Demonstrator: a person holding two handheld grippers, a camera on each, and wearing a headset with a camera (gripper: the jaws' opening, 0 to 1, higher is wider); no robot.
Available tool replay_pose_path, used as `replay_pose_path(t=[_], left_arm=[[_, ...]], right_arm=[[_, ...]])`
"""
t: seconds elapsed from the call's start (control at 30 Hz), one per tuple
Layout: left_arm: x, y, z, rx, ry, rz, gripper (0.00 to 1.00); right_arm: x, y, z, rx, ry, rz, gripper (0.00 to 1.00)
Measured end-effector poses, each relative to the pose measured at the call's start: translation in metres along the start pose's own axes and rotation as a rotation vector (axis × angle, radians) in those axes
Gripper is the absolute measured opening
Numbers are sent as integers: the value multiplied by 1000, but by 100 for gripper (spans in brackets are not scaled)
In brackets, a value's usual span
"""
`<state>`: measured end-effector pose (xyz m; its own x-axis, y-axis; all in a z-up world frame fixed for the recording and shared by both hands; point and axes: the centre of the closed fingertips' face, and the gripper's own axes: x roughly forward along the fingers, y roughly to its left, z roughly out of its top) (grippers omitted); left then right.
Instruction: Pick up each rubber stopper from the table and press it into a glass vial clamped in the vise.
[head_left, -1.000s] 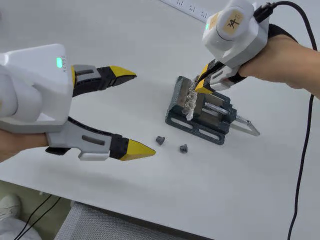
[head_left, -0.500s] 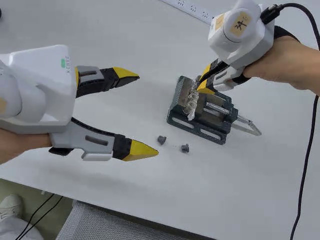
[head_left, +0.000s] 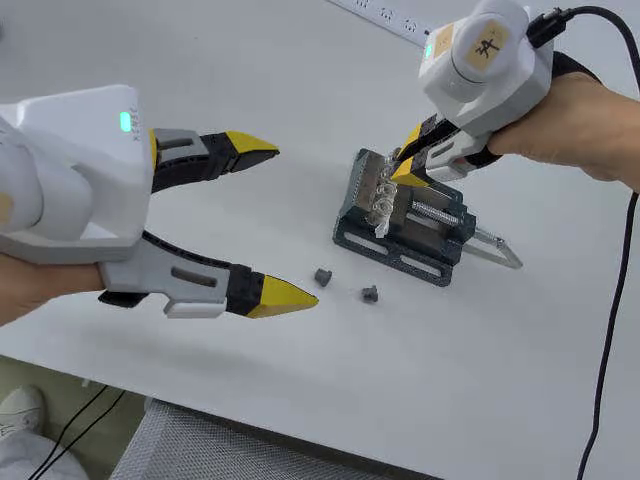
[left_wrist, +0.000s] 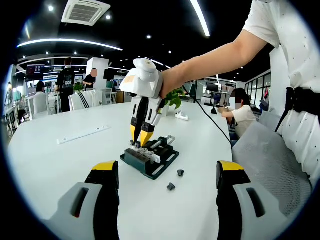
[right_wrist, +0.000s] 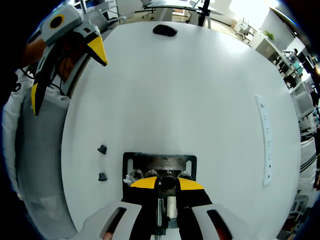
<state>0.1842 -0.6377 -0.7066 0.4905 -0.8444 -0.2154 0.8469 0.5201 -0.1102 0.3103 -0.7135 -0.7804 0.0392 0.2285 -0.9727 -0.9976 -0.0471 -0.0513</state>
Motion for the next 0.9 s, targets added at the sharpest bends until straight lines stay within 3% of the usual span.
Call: replay_pose_path(t=[0.23, 0.33, 0.9], left_arm=[[0, -1, 0, -5, 2, -2, 79], [1, -1, 0, -4, 1, -2, 78], [3, -1, -4, -18, 5, -2, 77]], right_arm=[[-10, -3, 5, 10, -36, -14, 9], [-15, -6, 3, 12, -48, -26, 2], [-3, -7, -5, 32, -42, -7, 0]])
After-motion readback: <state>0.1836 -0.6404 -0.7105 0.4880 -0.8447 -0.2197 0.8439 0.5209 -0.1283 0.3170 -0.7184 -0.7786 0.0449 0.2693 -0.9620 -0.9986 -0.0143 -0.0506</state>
